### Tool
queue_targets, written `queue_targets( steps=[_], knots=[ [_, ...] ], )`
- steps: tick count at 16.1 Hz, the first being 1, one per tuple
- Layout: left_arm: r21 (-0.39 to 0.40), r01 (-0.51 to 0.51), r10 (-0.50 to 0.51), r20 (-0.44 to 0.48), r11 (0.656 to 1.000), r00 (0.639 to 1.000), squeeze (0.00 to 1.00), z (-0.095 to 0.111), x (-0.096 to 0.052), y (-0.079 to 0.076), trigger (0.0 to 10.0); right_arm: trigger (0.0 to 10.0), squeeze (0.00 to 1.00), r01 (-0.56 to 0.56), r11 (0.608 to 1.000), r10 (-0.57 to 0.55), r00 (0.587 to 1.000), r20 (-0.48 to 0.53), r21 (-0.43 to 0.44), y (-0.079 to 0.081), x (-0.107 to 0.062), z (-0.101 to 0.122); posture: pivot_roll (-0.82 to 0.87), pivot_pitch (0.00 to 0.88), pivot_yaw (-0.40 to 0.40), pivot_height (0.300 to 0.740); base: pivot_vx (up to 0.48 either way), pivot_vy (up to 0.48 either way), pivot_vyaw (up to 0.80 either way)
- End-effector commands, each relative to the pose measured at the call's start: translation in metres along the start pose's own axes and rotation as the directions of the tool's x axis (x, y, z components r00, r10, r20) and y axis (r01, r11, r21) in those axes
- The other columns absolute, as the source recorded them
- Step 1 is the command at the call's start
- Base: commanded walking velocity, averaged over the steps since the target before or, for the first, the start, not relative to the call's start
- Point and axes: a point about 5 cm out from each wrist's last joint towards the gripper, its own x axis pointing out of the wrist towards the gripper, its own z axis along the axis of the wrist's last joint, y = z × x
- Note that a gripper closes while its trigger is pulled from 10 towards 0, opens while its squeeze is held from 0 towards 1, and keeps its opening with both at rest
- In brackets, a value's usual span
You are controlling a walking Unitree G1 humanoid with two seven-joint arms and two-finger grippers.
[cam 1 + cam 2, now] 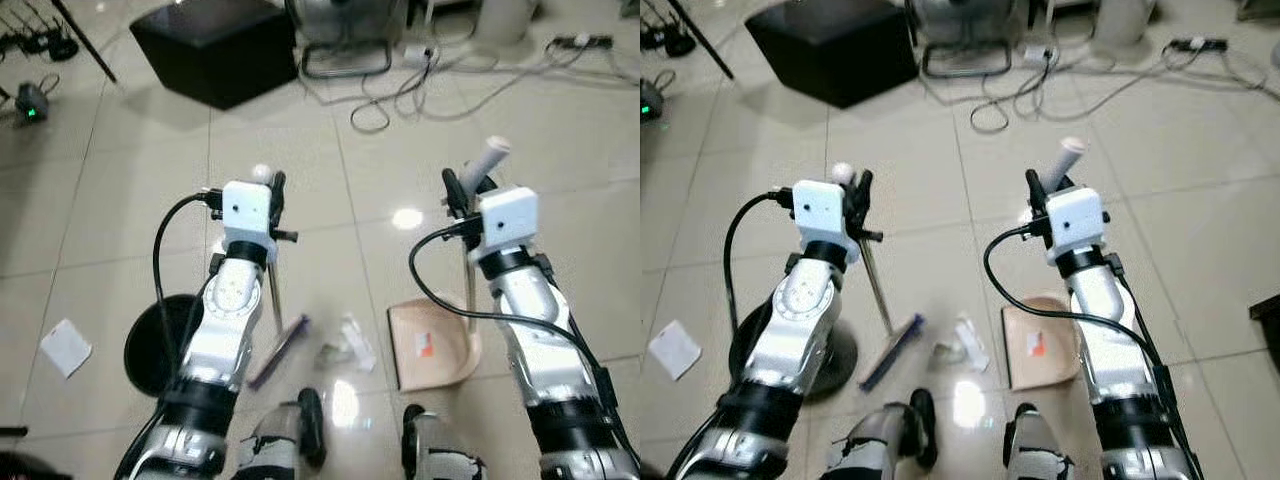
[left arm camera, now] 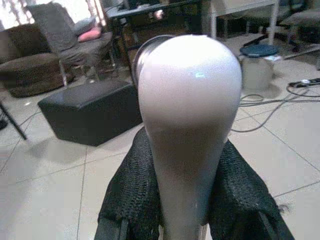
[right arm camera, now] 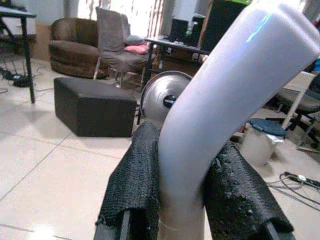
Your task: Sweep floor
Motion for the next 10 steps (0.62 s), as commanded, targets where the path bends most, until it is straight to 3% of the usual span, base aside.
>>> queue_targets(
  steps=[1, 4, 7, 10],
  knots=[
    [-0.014, -0.060, 0.060, 0.028, 0.998, 0.998, 0.00, -0.001, 0.000, 0.004, 10.0, 10.0, 0.00, -0.020, 1.000, 0.020, 0.997, 0.069, -0.006, 0.007, 0.004, 0.007, 0.06, 0.367, 0.143, 0.740, 0.000, 0.000, 0.00],
    [0.018, -0.081, 0.081, 0.007, 0.997, 0.997, 0.00, -0.010, 0.003, -0.001, 10.0, 10.0, 0.00, -0.057, 0.998, 0.058, 0.994, 0.088, -0.013, 0.023, 0.004, 0.002, 0.06, 0.368, 0.144, 0.740, 0.000, 0.000, 0.00],
    [0.023, -0.055, 0.055, -0.003, 0.998, 0.998, 0.00, -0.014, 0.015, -0.011, 10.0, 10.0, 0.00, -0.126, 0.991, 0.129, 0.988, 0.080, -0.044, 0.057, -0.001, -0.008, 0.07, 0.391, 0.150, 0.740, 0.000, 0.000, 0.00],
    [0.042, -0.031, 0.032, -0.010, 0.999, 0.999, 0.00, -0.018, 0.018, -0.020, 10.0, 10.0, 0.00, -0.125, 0.992, 0.126, 0.989, 0.071, -0.027, 0.069, -0.006, -0.013, 0.08, 0.377, 0.155, 0.740, 0.000, 0.000, 0.00]
  ],
)
